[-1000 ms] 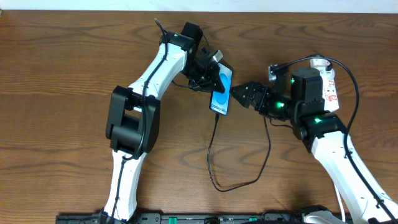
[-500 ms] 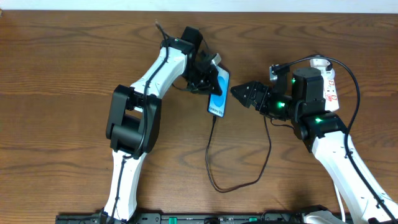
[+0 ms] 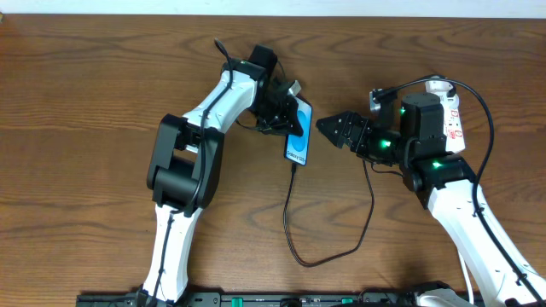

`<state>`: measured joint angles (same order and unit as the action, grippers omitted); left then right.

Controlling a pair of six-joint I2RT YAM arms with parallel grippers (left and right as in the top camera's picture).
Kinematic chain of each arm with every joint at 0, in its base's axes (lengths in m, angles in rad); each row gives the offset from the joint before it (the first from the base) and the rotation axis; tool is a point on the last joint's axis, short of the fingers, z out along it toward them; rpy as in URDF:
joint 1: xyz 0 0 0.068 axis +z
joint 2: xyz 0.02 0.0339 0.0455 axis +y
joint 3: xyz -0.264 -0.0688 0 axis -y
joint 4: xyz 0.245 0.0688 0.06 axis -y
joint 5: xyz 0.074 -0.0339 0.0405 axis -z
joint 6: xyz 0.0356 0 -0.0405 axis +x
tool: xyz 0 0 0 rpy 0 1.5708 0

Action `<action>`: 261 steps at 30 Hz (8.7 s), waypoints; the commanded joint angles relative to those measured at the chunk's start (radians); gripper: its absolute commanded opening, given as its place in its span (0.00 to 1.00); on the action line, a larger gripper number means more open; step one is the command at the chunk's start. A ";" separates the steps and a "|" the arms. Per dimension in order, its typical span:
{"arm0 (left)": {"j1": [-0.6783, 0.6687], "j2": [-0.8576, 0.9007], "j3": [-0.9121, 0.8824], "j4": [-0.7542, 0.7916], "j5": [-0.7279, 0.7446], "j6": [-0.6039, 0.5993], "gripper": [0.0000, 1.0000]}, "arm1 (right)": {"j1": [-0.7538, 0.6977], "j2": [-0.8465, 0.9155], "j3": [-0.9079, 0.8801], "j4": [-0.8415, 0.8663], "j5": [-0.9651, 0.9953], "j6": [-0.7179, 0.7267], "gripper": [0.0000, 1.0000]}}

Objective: Plug charger to phone and switch on socket
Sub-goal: 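Lower the phone with the left gripper onto the table, cable attached, then open the left gripper and lift it away from the phone, then release the cable and move the right gripper to the power strip, then press the power strip's switch down with the right gripper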

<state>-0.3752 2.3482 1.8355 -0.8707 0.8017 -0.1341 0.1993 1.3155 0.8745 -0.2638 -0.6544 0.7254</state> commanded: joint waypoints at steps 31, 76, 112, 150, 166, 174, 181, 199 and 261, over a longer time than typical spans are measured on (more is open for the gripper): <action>0.003 0.051 0.000 -0.006 -0.155 -0.010 0.63 | -0.006 -0.002 0.010 -0.055 0.029 -0.028 0.99; 0.233 -0.537 0.003 -0.146 -0.639 -0.009 0.94 | -0.128 -0.002 0.064 -0.433 0.294 -0.272 0.99; 0.233 -0.537 0.003 -0.146 -0.639 -0.009 0.94 | -0.639 0.743 0.912 -0.737 0.740 -0.136 0.99; 0.233 -0.537 0.003 -0.146 -0.639 -0.009 0.94 | -0.658 0.914 0.894 -0.690 0.603 -0.180 0.99; 0.233 -0.537 0.003 -0.146 -0.638 -0.009 0.94 | -0.659 0.914 0.811 -0.610 0.564 -0.192 0.99; 0.233 -0.537 0.003 -0.146 -0.638 -0.009 0.94 | -0.658 0.914 0.811 -0.618 0.509 -0.207 0.99; 0.233 -0.537 0.003 -0.146 -0.638 -0.009 0.94 | -0.656 0.914 0.811 -0.638 0.509 -0.207 0.99; 0.233 -0.537 0.003 -0.146 -0.638 -0.009 0.94 | -0.653 0.914 0.811 -0.646 0.461 -0.237 0.99; 0.233 -0.537 0.003 -0.146 -0.638 -0.009 0.95 | -0.655 0.554 0.770 -0.957 0.521 -0.266 0.99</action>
<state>-0.1448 1.8050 1.8351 -1.0138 0.1764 -0.1532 -0.4606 1.9285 1.6585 -1.2041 -0.1501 0.4858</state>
